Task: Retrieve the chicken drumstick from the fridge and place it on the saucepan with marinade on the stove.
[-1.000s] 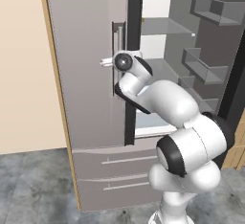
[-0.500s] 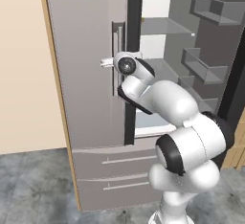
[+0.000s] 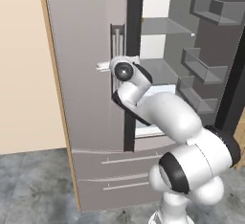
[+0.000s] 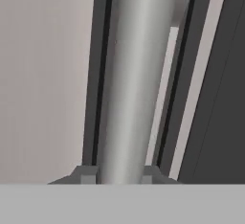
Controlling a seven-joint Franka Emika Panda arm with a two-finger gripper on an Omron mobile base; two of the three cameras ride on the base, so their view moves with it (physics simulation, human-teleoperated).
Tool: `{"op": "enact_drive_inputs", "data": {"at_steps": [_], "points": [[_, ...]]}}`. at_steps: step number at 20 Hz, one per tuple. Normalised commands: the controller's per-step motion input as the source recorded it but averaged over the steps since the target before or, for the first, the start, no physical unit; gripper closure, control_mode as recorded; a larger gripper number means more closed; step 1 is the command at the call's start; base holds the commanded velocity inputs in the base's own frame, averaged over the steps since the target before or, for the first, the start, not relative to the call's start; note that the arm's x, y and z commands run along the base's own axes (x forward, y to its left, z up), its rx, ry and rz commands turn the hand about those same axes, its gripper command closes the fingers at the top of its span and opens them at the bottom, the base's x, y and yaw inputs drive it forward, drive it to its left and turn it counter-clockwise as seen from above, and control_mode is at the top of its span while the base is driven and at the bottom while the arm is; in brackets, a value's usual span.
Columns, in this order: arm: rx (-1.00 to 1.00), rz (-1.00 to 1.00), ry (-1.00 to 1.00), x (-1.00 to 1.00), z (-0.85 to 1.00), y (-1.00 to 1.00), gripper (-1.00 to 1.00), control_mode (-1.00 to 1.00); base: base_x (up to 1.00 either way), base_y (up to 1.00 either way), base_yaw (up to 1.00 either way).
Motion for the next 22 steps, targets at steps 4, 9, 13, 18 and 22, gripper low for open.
{"op": "enact_drive_inputs", "data": {"at_steps": [4,9,13,18,22], "points": [[0.0,0.0,0.05,-0.67,0.01,0.55,1.0,-1.0,0.0,0.0,0.0],[0.0,0.0,0.07,-0.55,0.0,0.7,1.0,-1.0,0.0,0.0,0.0],[0.0,0.0,0.01,-0.52,0.0,0.81,1.0,-1.0,0.0,0.0,0.0],[-0.04,0.0,0.0,-0.45,-0.11,1.0,1.0,-1.0,0.0,0.0,0.0],[-0.05,0.0,0.0,-0.41,-0.14,1.0,1.0,-1.0,0.0,0.0,0.0]]}}
